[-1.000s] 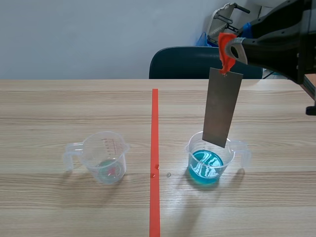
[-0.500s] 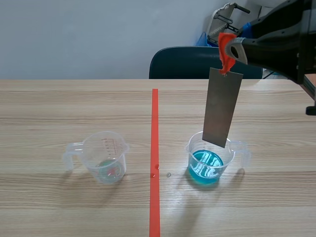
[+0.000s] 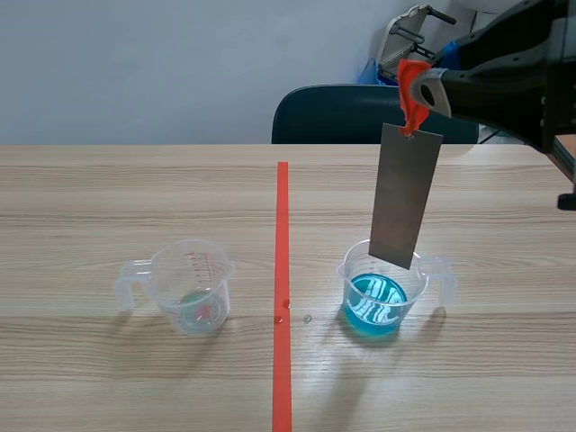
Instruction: Do the redox reaction experiment
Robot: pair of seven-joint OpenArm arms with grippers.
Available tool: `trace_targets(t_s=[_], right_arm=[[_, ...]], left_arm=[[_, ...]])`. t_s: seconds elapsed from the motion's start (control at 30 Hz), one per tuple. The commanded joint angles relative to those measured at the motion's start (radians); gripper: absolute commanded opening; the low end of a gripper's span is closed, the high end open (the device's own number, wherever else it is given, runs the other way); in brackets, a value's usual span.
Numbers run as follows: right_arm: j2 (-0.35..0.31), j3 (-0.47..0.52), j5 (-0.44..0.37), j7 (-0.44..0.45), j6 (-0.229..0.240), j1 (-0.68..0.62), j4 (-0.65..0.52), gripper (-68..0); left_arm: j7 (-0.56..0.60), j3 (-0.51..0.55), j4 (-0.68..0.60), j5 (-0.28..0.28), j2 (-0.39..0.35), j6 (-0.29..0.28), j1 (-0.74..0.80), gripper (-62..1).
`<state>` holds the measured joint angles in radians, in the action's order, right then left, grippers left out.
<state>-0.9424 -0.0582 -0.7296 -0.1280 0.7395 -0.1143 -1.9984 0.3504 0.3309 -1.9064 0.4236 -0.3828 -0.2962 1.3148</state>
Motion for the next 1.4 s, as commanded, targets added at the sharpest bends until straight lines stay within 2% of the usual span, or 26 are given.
trace_targets(t_s=[0.0,0.4,0.83,1.07,1.37], right_arm=[[-0.015,0.014,-0.007,0.012,0.006,0.014,-0.004,-66.7],[-0.015,0.014,-0.008,0.012,0.006,0.014,-0.004,-66.7],[-0.015,0.014,-0.008,0.011,0.006,0.014,-0.004,-66.7],[-0.015,0.014,-0.008,0.011,0.006,0.014,-0.004,-66.7],[-0.015,0.014,-0.008,0.012,0.006,0.014,-0.004,-66.7]], left_arm=[[0.02,0.008,-0.013,0.003,0.005,-0.004,0.002,1.4],[0.011,0.008,-0.012,0.002,0.005,-0.005,-0.005,1.4],[-0.162,-0.004,-0.004,0.003,0.002,-0.018,-0.331,1.4],[-0.274,-0.108,0.027,-0.001,-0.003,-0.017,-0.557,1.4],[-0.326,-0.323,0.227,-0.001,-0.02,-0.013,-0.864,1.4]])
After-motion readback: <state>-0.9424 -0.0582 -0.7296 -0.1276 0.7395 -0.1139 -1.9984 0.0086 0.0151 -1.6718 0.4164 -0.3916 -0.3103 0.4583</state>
